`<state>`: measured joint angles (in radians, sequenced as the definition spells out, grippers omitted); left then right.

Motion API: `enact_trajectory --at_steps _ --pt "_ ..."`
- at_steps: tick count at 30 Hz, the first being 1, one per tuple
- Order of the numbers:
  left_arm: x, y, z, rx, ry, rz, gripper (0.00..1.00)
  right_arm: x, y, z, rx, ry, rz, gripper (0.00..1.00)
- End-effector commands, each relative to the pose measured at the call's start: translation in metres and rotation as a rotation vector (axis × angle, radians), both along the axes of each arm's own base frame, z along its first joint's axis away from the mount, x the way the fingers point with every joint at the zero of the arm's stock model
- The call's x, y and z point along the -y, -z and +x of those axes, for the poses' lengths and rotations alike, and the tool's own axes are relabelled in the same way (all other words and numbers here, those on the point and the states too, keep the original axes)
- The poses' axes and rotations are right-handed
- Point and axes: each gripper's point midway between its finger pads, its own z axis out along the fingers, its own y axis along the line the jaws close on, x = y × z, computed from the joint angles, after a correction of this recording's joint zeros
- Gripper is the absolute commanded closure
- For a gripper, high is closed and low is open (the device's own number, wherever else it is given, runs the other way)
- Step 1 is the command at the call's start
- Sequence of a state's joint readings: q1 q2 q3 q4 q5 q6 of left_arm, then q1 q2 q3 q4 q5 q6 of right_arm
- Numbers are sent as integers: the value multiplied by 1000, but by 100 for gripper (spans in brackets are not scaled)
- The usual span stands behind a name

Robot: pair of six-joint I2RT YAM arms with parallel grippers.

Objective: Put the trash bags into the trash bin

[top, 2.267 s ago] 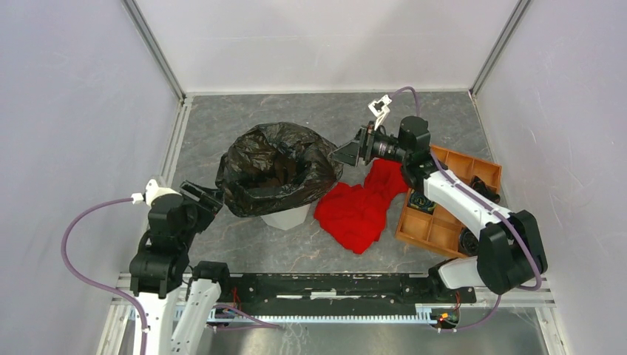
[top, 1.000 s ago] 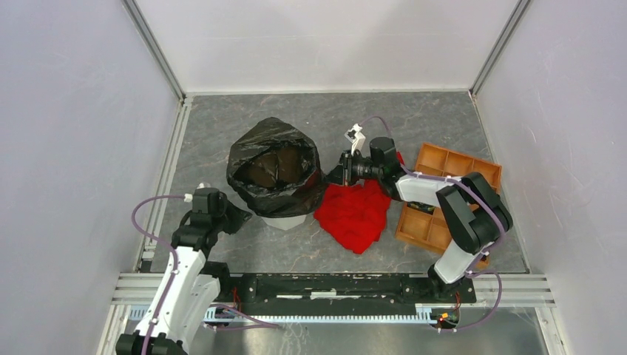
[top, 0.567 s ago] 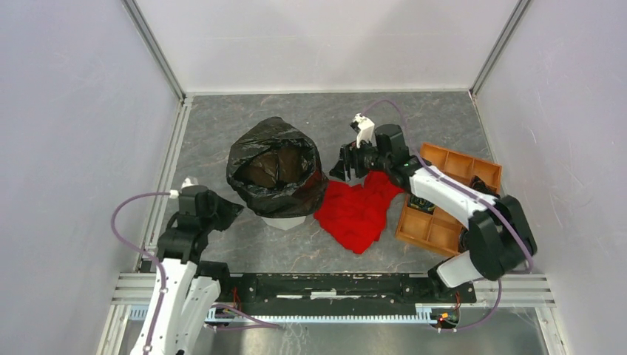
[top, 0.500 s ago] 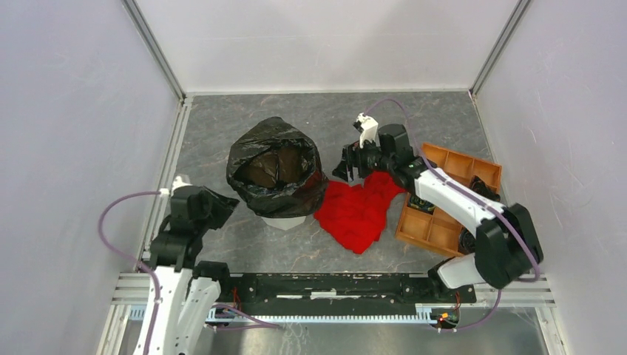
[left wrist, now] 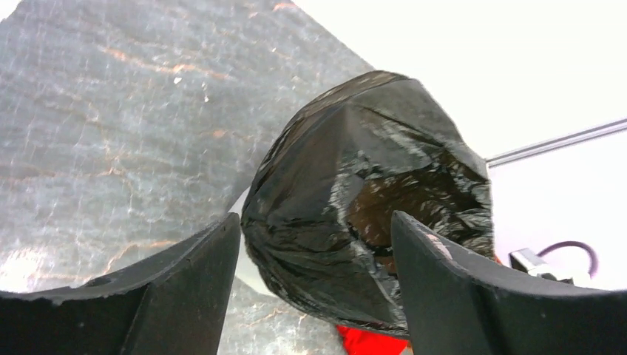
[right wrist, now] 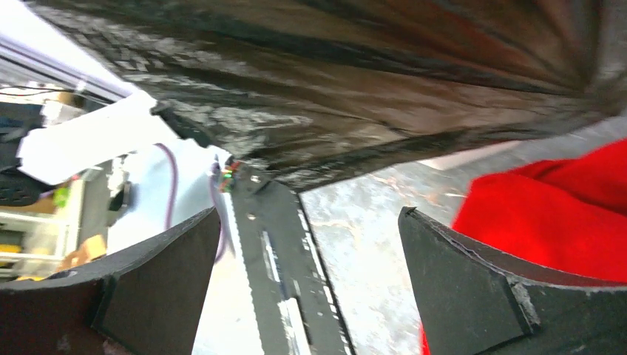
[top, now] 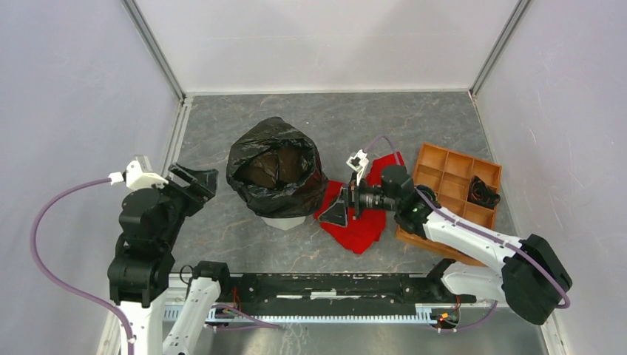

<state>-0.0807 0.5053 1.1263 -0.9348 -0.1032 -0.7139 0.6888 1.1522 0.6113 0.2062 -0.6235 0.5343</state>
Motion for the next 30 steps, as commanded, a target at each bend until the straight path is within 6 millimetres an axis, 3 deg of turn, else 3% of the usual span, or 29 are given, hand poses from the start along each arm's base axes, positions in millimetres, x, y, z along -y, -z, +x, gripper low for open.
enact_trajectory --at_steps 1,6,11,17,19,21,25,28,30 --pt "13 -41 6 133 115 76 17 -25 -53 -9 -13 -6 272 2" --pt "46 -53 31 128 307 64 2 -35 -55 8 -2 79 315 7" --pt "56 -54 69 85 396 145 1 -40 -32 23 4 140 269 35" --pt "69 -39 104 69 518 240 0 -47 -7 29 8 136 244 84" --pt "71 -36 110 74 535 329 0 -48 2 30 10 132 222 96" --pt "75 -35 113 90 534 423 0 -47 8 29 7 128 208 100" --pt "108 -40 113 191 615 616 0 -45 10 28 8 130 202 100" --pt "124 -25 123 206 651 755 0 -45 11 28 6 131 198 99" --pt "121 -17 131 179 630 831 0 -45 9 27 9 130 198 100"
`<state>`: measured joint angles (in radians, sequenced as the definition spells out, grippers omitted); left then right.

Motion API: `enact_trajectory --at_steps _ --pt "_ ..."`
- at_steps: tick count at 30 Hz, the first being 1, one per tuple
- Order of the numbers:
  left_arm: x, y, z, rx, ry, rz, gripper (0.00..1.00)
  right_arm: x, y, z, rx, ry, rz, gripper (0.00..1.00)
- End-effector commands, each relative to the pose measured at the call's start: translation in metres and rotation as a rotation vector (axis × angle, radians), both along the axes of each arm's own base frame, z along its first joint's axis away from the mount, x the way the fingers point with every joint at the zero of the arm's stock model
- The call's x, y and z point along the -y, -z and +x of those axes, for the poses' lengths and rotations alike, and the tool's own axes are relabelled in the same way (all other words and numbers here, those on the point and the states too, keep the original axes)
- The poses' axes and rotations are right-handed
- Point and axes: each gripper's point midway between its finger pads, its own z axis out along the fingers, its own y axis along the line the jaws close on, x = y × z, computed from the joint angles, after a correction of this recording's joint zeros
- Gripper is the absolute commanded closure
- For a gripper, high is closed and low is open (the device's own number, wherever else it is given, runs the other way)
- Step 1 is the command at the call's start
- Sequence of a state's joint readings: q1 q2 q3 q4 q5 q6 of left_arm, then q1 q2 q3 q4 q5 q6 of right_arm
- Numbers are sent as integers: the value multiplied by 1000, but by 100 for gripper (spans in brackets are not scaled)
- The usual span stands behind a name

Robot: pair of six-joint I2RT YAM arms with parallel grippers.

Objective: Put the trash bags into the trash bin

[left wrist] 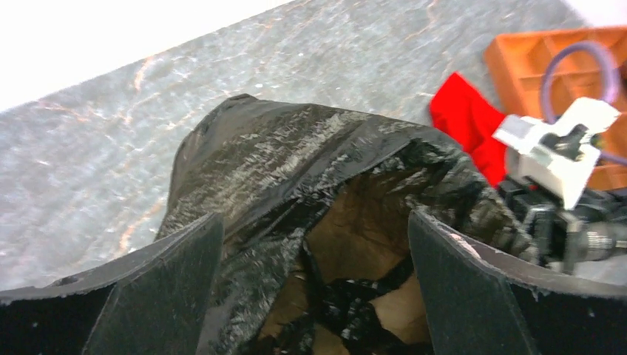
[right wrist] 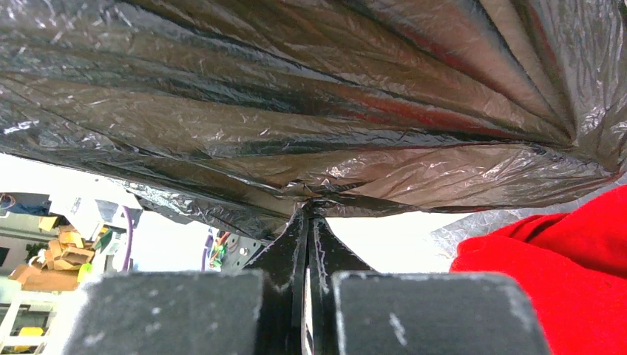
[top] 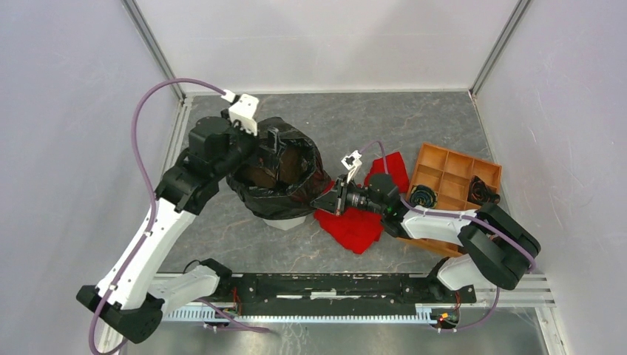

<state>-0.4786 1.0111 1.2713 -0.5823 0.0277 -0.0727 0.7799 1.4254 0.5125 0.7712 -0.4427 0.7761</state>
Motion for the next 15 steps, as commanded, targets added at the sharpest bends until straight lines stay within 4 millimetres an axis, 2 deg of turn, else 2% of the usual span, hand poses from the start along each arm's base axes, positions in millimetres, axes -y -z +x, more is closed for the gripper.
enact_trajectory --at_steps 1,4,8,11,13,15 --pt "-12 -1 31 159 -57 238 0 -1 -12 2 66 4 26 99" --pt "-12 -2 37 177 -57 266 1 1 -11 2 69 14 16 100" --pt "-10 9 51 160 -71 314 1 2 -9 2 66 15 17 100" --pt "-23 4 67 169 -189 324 13 2 -7 0 59 10 17 100" --pt "-25 1 75 181 -229 330 15 2 -6 -1 57 8 17 100" --pt "-28 2 84 168 -262 351 24 4 -5 -2 54 11 19 100"
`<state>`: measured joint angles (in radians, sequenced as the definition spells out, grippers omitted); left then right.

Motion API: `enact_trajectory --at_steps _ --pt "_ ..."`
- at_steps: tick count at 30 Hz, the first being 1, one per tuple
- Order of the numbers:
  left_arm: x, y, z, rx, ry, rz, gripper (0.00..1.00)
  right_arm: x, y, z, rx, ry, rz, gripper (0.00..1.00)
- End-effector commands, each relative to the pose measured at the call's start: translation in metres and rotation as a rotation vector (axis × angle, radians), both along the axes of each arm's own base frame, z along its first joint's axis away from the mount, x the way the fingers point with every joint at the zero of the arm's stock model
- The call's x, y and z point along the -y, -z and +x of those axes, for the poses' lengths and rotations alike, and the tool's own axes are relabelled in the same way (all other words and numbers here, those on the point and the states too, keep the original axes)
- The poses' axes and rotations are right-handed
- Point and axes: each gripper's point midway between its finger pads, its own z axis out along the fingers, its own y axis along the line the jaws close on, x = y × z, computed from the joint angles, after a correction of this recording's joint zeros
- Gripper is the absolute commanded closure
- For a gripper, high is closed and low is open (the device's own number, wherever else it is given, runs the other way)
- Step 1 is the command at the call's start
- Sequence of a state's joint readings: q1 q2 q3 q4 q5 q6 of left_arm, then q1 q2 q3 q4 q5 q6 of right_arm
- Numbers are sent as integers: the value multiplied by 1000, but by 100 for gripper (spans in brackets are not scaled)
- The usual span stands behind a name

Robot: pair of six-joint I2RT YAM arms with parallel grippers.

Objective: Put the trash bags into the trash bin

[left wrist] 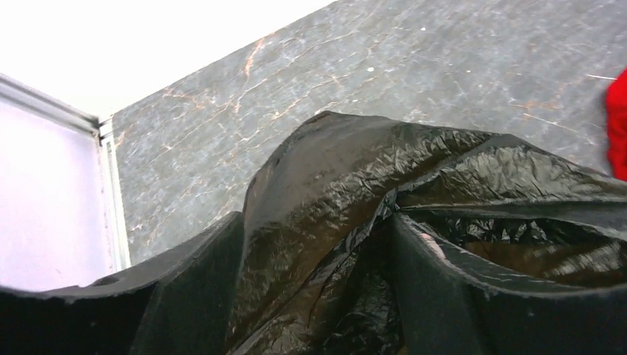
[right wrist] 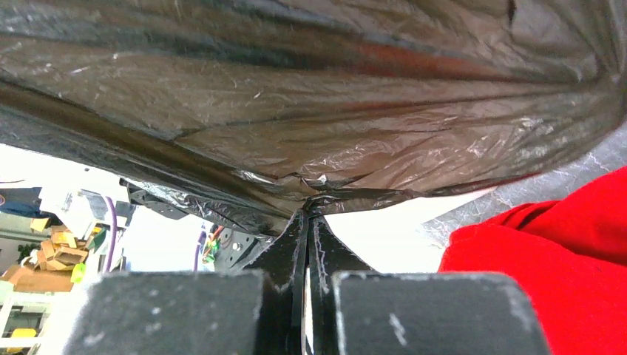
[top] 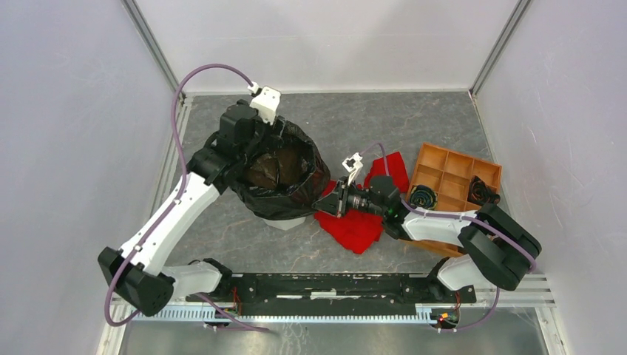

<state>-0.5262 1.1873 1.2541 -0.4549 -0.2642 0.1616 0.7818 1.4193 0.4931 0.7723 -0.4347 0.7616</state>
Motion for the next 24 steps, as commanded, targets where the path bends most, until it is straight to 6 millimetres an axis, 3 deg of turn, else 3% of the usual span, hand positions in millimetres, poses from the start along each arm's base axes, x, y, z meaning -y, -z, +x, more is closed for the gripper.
enact_trajectory --at_steps 1,3,6,10,13,16,18,24 --pt "-16 -32 26 104 -128 40 29 1 -11 0 48 7 32 100" --pt "-22 -33 34 101 -171 42 37 2 -10 -1 47 9 31 100" --pt "-34 -31 41 94 -223 25 39 3 -7 -2 47 10 26 100" --pt "-37 -24 41 70 -225 32 37 4 -5 -3 43 8 22 99" --pt "-40 -23 34 30 -234 30 28 4 -4 -2 48 8 13 100" --pt "-28 -37 18 -4 -175 -70 11 4 -6 1 65 14 -4 100" --pt "-22 -56 5 -3 -136 -140 2 5 -5 5 76 26 -28 97" --pt "-17 -102 -32 24 -71 -298 3 9 -1 18 100 68 -111 66"
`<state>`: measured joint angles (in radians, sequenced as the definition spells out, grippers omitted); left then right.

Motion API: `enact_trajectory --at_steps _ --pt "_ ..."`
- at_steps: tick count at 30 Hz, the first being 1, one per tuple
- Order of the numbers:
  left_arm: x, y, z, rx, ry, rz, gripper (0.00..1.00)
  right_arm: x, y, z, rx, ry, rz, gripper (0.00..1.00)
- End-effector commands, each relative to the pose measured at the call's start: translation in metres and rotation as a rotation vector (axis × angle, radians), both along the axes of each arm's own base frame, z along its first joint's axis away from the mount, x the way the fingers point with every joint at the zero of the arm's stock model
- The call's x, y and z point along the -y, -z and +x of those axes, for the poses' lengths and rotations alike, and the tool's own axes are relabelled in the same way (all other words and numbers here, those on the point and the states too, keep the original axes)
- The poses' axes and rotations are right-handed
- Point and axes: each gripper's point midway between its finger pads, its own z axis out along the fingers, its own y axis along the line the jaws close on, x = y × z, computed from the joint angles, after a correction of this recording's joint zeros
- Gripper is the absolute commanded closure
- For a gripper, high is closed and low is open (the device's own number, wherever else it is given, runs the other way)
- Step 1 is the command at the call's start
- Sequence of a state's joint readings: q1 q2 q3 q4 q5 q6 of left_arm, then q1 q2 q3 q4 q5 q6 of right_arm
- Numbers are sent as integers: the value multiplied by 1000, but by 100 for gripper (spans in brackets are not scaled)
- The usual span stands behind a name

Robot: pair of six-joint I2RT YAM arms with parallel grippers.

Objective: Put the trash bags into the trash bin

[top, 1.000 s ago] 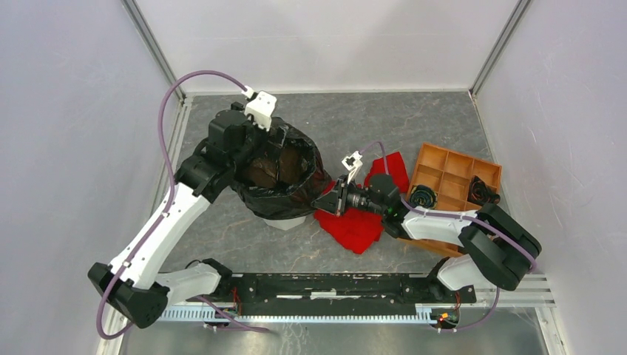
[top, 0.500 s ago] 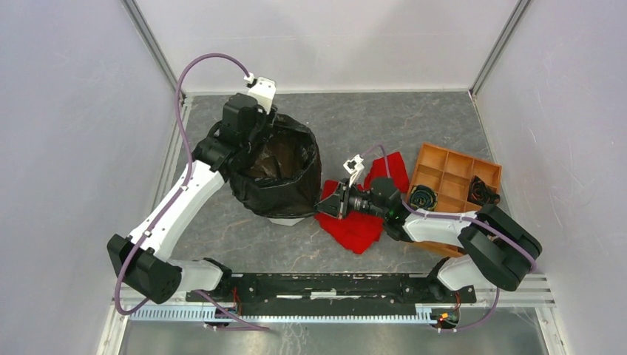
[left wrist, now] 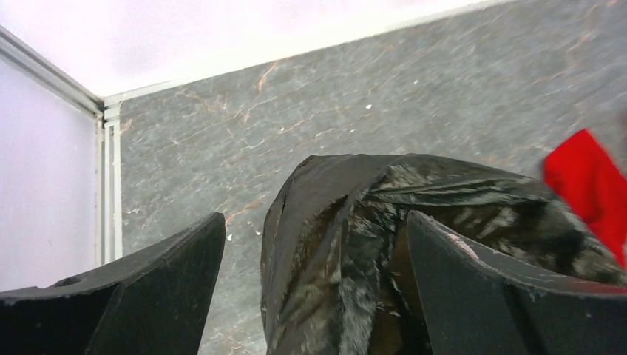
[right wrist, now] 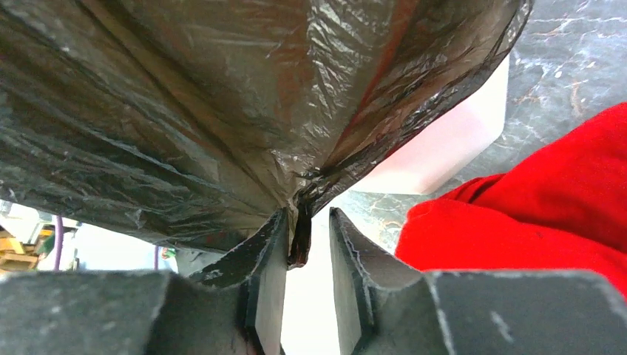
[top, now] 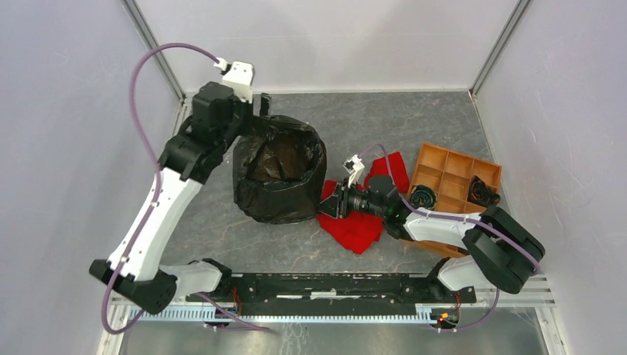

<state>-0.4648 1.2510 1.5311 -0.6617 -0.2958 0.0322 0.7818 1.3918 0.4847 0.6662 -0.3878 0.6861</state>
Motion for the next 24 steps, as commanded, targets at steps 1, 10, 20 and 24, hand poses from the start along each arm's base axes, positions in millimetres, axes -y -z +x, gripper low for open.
enact_trajectory --at_steps 1,10,20,24 --pt "13 -48 -42 50 99 -215 5 -2 -19 16 88 35 -26 62" --pt "60 4 -62 -141 292 -353 54 4 -16 19 85 63 -58 52" --pt "21 88 -20 -200 18 -132 68 6 -18 18 83 69 -49 51" --pt "-9 108 -11 -229 -137 5 69 6 -17 17 78 67 -49 51"
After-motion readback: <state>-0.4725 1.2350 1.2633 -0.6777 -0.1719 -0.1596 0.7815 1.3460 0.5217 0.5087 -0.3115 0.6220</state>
